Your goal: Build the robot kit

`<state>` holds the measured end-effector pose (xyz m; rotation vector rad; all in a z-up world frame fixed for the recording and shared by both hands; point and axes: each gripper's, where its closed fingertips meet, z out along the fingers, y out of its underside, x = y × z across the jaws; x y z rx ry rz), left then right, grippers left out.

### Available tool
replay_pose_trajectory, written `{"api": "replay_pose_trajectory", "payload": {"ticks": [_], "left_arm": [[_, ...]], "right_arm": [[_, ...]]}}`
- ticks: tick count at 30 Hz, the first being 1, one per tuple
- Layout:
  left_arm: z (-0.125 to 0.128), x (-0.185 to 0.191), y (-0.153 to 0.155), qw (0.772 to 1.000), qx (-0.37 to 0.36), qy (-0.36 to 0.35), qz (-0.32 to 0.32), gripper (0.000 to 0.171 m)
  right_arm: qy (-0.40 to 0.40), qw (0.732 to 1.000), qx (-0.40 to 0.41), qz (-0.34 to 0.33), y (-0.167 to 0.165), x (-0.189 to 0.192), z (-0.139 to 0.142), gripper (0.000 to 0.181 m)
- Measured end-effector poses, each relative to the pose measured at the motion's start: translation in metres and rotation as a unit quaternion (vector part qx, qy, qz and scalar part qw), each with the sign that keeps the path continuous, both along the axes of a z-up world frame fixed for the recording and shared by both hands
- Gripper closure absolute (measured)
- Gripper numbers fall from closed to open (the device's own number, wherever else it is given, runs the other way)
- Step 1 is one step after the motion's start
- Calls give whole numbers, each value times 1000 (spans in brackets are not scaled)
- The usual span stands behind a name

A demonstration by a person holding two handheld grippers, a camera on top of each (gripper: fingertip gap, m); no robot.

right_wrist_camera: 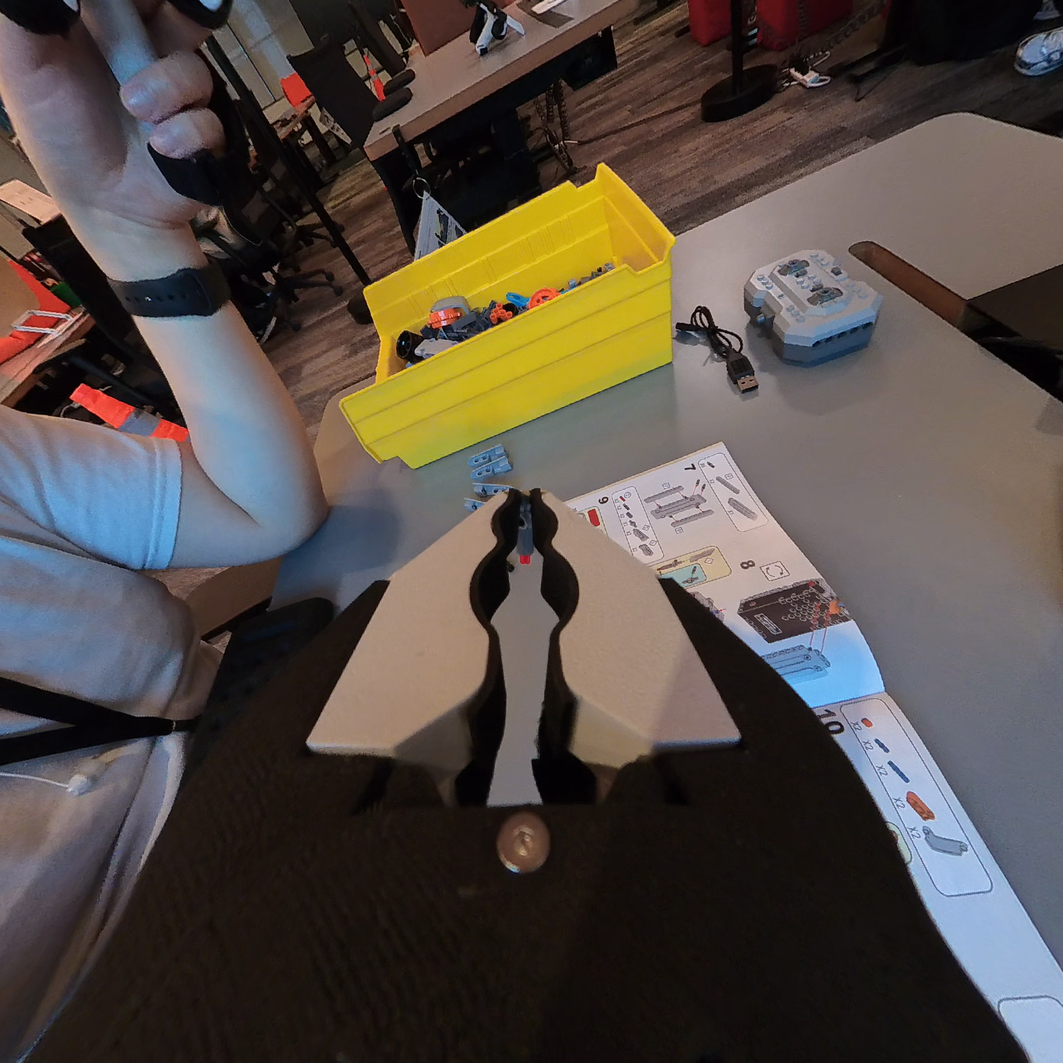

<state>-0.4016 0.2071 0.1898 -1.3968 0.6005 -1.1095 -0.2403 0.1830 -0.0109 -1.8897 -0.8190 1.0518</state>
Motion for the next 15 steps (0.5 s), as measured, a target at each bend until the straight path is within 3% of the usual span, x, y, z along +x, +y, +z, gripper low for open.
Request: {"api": "replay_pose_trajectory", "payload": {"ticks": [12, 15], "left_arm": [[-25, 19, 0, 997, -17, 74, -23, 127], [-15, 20, 0, 999, 1, 48, -20, 135]], "right_arm": [[4, 1000, -18, -25, 3, 1, 6, 178], [6, 999, -21, -28, 2, 1, 8, 178]]}}
